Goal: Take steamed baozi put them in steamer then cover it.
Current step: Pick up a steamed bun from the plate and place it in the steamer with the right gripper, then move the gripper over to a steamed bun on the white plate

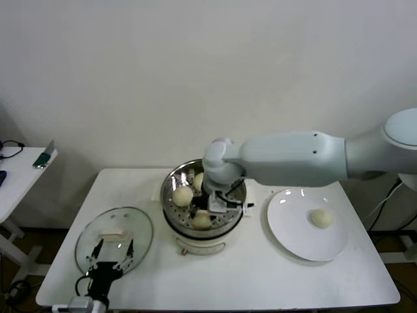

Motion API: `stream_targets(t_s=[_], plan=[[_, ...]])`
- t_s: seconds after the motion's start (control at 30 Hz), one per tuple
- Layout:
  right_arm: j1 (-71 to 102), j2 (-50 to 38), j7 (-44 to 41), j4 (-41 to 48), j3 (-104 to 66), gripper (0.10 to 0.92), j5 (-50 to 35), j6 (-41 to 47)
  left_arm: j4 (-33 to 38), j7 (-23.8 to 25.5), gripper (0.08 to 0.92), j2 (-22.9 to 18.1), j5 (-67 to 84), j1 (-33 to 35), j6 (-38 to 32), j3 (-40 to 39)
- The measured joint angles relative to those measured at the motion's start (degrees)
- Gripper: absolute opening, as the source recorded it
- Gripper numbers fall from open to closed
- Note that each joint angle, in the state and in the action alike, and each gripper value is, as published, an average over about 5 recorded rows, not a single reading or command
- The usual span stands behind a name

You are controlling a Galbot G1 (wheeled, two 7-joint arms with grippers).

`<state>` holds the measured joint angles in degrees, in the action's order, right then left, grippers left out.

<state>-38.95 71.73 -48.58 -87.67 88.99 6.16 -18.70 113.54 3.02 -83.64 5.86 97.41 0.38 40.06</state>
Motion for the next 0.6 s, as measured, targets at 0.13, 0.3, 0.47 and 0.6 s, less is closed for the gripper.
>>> stream_targets(t_s=[0.13, 0.3, 0.47, 0.6], plan=[[0.3, 0.1, 0.4, 1.0, -0.1, 0.719, 0.5, -0.4, 0.1, 0.0, 0.823, 0.0, 0.0, 0.1, -0.1, 0.0], [-0.6, -0.5, 0.3, 3.4, -1.4, 0.815, 0.0, -1.5, 0.1, 0.0, 0.823, 0.0, 0.0, 0.1, -0.1, 0.0], [-3.0, -2.2, -1.2, 7.2, -2.1, 0.822, -4.2, -2.3, 0.1, 0.0, 0.823, 0.0, 0.0, 0.0, -0.1, -0.2], [-6.2, -4.9, -3.8, 10.8, -0.5, 0.823, -12.0, -0.3, -0.1, 0.0, 0.823, 0.1, 0.0, -0.2, -0.1, 0.0]])
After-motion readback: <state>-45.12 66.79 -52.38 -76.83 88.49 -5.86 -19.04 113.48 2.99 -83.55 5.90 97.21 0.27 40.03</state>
